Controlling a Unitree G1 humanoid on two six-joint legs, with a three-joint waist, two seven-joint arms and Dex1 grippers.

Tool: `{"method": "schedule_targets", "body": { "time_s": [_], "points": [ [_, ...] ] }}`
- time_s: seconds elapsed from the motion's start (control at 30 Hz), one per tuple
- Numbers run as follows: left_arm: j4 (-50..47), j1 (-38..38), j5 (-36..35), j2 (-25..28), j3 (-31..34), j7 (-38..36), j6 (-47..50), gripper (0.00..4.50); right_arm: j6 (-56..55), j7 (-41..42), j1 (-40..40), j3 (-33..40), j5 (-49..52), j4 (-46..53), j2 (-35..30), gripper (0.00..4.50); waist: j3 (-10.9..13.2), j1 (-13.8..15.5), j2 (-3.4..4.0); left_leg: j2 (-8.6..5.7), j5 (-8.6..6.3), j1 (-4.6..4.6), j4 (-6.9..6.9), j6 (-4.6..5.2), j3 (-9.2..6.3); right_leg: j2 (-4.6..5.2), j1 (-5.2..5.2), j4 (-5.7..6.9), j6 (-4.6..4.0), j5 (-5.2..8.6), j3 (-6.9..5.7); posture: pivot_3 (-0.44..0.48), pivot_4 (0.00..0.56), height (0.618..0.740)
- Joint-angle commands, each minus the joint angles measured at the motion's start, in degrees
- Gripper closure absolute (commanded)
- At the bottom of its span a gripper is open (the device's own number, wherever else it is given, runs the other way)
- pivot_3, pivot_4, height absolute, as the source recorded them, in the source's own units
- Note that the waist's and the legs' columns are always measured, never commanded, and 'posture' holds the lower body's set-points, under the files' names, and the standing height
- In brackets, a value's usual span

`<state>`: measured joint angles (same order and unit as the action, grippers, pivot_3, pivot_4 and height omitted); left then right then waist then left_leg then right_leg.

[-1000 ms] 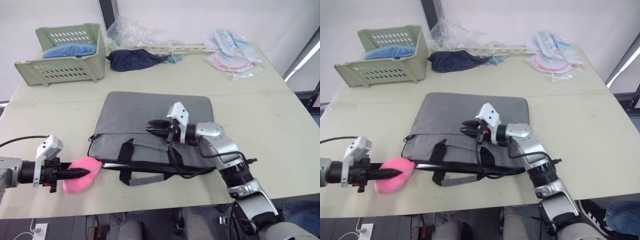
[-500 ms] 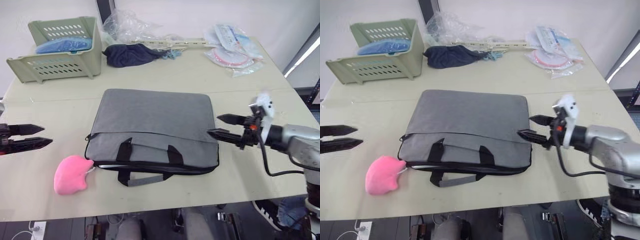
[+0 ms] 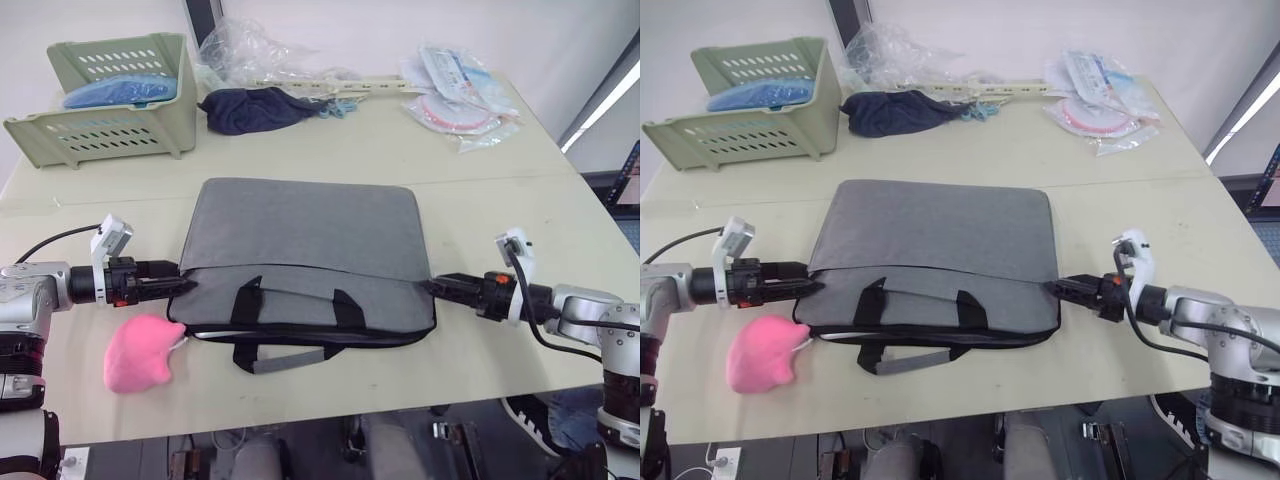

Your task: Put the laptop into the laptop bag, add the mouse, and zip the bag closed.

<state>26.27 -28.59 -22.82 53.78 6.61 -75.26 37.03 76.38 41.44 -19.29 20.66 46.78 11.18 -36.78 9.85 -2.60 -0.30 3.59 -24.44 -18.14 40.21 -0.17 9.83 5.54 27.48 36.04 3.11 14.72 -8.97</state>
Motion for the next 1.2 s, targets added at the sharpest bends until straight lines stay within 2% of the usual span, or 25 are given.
{"method": "schedule_targets", "body": {
  "time_s": [0.03, 0.17, 0.2, 0.23, 0.47, 0.73, 0.77, 0.83, 0.87, 1.03, 1.07, 1.1, 1.2],
  "points": [
    [-2.97, 0.89, -0.75, 0.27, 0.23, -0.24, 1.09, 2.47, 1.39, -2.46, -0.99, 2.2, 3.72, 2.58, 2.12, 1.89, 0.0, 0.17, 0.0, 0.0, 0.0, 0.0, 0.0, 0.0, 0.0, 0.0, 0.0, 0.0, 0.0, 0.0, 0.0, 0.0, 0.15, 0.74],
    [-3.98, 1.36, -1.17, 0.42, 0.82, 0.18, 1.64, 4.15, -0.39, -3.99, -1.99, 1.63, 3.0, 1.45, 2.47, 3.76, 0.0, 0.49, 0.0, -0.01, 0.0, 0.01, 0.01, 0.0, 0.01, 0.0, 0.01, 0.01, 0.0, 0.0, 0.01, 0.0, 0.15, 0.74],
    [-4.21, 1.41, -1.3, 0.39, 1.04, 0.42, 1.71, 4.48, -0.71, -4.23, -2.31, 1.69, 2.97, 0.98, 2.55, 4.2, 0.0, 0.5, 0.01, -0.01, 0.0, 0.01, 0.01, 0.0, 0.01, -0.01, 0.01, 0.0, 0.0, 0.0, 0.01, 0.0, 0.15, 0.74],
    [-4.32, 1.27, -1.41, 0.15, 1.45, 1.08, 1.63, 4.5, -1.22, -4.18, -2.62, 1.59, 2.89, 0.7, 2.54, 4.49, 0.0, 0.54, 0.01, 0.0, 0.0, 0.01, 0.0, 0.0, 0.01, -0.01, 0.01, 0.0, 0.0, 0.0, 0.01, 0.0, 0.15, 0.74],
    [-0.5, -4.39, -0.53, -3.57, 3.16, 6.89, -2.46, 4.5, -4.45, -5.48, -6.8, -0.71, 1.4, -2.48, 3.95, 4.49, 0.0, 0.95, 0.0, -0.01, 0.0, -0.02, 0.11, 0.0, 0.01, 0.0, 0.0, 0.06, 0.0, -0.01, 0.01, 0.0, 0.15, 0.74],
    [1.67, -3.97, 1.36, -2.35, 1.64, 4.59, -5.18, 4.5, -7.48, -5.14, -6.08, -2.74, -0.61, -2.51, 3.21, 4.49, 0.0, 0.5, 0.0, -0.01, 0.01, -0.06, 0.19, 0.01, 0.0, -0.01, 0.05, 0.13, 0.01, -0.03, -0.03, 0.0, 0.15, 0.74],
    [1.59, -3.57, 1.16, -1.91, 1.93, 4.12, -5.08, 4.5, -8.03, -4.6, -5.7, -2.83, -0.75, -2.34, 2.77, 4.04, 0.0, 0.49, 0.0, -0.01, 0.01, -0.06, 0.22, 0.01, 0.0, -0.01, 0.04, 0.13, 0.01, -0.03, -0.03, 0.0, 0.15, 0.74],
    [0.99, -2.53, 0.64, -0.71, 2.4, 2.84, -4.31, 3.46, -8.93, -3.83, -5.21, -2.59, -0.87, -2.53, 1.84, 3.17, 0.0, 0.43, 0.0, -0.01, 0.01, -0.06, 0.23, 0.01, 0.0, -0.01, 0.04, 0.14, 0.01, -0.03, -0.02, 0.0, 0.15, 0.74],
    [0.54, -1.9, 0.27, 0.09, 2.72, 2.27, -3.41, 3.16, -9.88, -3.56, -4.95, -2.56, -1.37, -2.72, 1.18, 2.81, 0.0, 0.41, 0.0, 0.0, 0.01, -0.06, 0.23, 0.01, 0.0, -0.01, 0.04, 0.14, 0.01, -0.03, -0.02, 0.0, 0.15, 0.74],
    [1.45, 1.35, -0.12, 5.8, 5.46, 0.28, -3.01, 0.71, -15.91, 1.12, -3.87, -2.85, -4.07, -3.47, -5.54, 0.31, 0.0, -0.1, 0.0, 0.0, 0.01, -0.05, 0.21, 0.01, 0.0, 0.0, 0.04, 0.14, 0.01, -0.03, -0.01, 0.0, 0.15, 0.74],
    [2.1, 1.89, -0.3, 7.41, 6.12, -0.6, -2.87, 0.22, -18.23, 3.06, -3.99, -3.54, -5.26, -3.76, -7.56, 0.0, 0.0, -0.22, 0.0, 0.01, 0.01, -0.06, 0.21, 0.01, 0.0, 0.0, 0.05, 0.13, 0.02, -0.03, -0.01, 0.0, 0.15, 0.74],
    [2.54, 2.43, -0.41, 8.9, 6.5, -1.59, -2.9, 0.05, -20.23, 4.94, -4.52, -4.12, -5.87, -4.01, -9.02, 0.0, 0.0, -0.32, 0.0, 0.01, 0.01, -0.06, 0.21, 0.01, 0.0, 0.0, 0.06, 0.13, 0.01, -0.03, -0.01, 0.0, 0.15, 0.74],
    [1.93, 4.14, -1.27, 12.65, 6.11, -6.66, -1.32, 0.05, -26.78, 9.51, -7.8, -6.85, -7.41, -3.54, -10.28, 0.0, 0.01, -0.59, 0.0, 0.02, 0.01, -0.03, 0.19, 0.01, 0.03, 0.0, 0.06, 0.13, 0.01, -0.02, 0.01, 0.0, 0.15, 0.74]
  ]
}}
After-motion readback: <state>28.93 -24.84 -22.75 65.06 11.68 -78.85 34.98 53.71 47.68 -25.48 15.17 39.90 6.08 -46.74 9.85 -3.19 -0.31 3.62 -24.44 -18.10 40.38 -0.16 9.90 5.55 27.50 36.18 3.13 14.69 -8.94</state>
